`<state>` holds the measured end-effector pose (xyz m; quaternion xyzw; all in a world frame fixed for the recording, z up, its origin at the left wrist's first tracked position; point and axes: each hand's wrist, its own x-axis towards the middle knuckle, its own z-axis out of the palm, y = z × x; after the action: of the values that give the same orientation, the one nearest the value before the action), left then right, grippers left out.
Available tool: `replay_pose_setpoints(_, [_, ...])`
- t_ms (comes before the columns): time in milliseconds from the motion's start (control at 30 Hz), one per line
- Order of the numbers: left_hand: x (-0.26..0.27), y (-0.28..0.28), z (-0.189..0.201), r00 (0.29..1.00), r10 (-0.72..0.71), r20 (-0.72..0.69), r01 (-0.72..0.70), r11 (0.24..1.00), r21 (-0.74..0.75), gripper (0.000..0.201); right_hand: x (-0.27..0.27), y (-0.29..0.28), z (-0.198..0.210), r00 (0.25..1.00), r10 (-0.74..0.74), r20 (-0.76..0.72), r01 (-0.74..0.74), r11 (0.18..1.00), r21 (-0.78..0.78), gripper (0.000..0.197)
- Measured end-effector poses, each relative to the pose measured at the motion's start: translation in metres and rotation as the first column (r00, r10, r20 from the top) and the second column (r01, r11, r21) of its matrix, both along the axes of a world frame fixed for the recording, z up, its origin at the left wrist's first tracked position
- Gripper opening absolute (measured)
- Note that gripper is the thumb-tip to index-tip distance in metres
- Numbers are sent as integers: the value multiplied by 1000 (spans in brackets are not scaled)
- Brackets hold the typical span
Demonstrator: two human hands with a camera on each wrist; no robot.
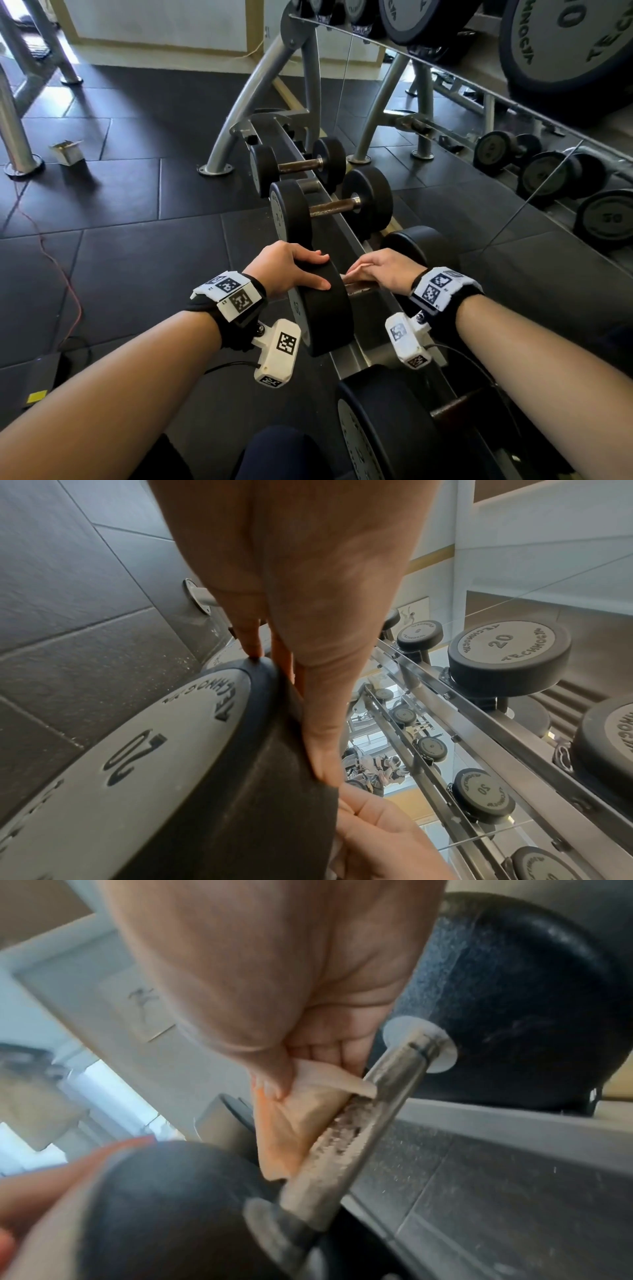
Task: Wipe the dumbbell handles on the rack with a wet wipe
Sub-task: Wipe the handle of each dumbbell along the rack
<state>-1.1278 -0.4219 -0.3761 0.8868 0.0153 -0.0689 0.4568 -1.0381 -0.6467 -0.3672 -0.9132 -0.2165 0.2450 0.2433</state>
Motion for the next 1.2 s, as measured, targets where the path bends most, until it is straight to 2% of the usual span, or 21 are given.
replay_pose_setpoints(133, [10,4,6,999,-31,-37,33,999,32,55,11,3,6,984,-83,-156,109,980,165,27])
replay_pose_setpoints(233, [25,11,9,996,-79,-50,81,996,34,41,21,9,7,914,-223,-338,319,911,261,25])
replay_pose_setpoints(333, [46,21,12,989,-136,-52,136,991,-6,25,31,17,5,847,-294,-443,437,860,264,26])
replay_pose_setpoints(467, [80,44,12,994,-86,62,85,996,18,21,53,33,11,803,-372,-466,522,816,247,31])
replay_pose_setpoints(600, [107,71,23,991,-29,134,21,998,58,30,79,54,31,776,-464,-427,597,759,260,32])
replay_pose_setpoints(667, [117,82,30,989,-14,149,-1,995,97,42,92,68,43,783,-483,-393,598,759,258,30])
replay_pose_setpoints(733, [132,92,33,988,17,154,-39,989,143,58,107,81,52,823,-487,-292,560,782,273,28])
replay_pose_setpoints(800, [147,97,30,992,17,127,-45,972,229,75,121,90,51,878,-473,-78,475,838,269,23])
replay_pose_setpoints(867, [160,98,21,998,-9,61,-10,955,297,89,132,97,45,877,-463,130,429,874,227,13])
replay_pose_setpoints(933, [167,98,9,1000,10,20,-15,961,278,96,142,103,35,859,-449,245,409,891,199,21])
replay_pose_setpoints(1033, [173,102,-6,995,79,52,-88,978,190,102,160,111,22,866,-341,366,317,940,125,21])
replay_pose_setpoints(1200, [176,108,-15,992,102,72,-109,988,113,103,183,117,8,876,-262,404,279,960,19,21])
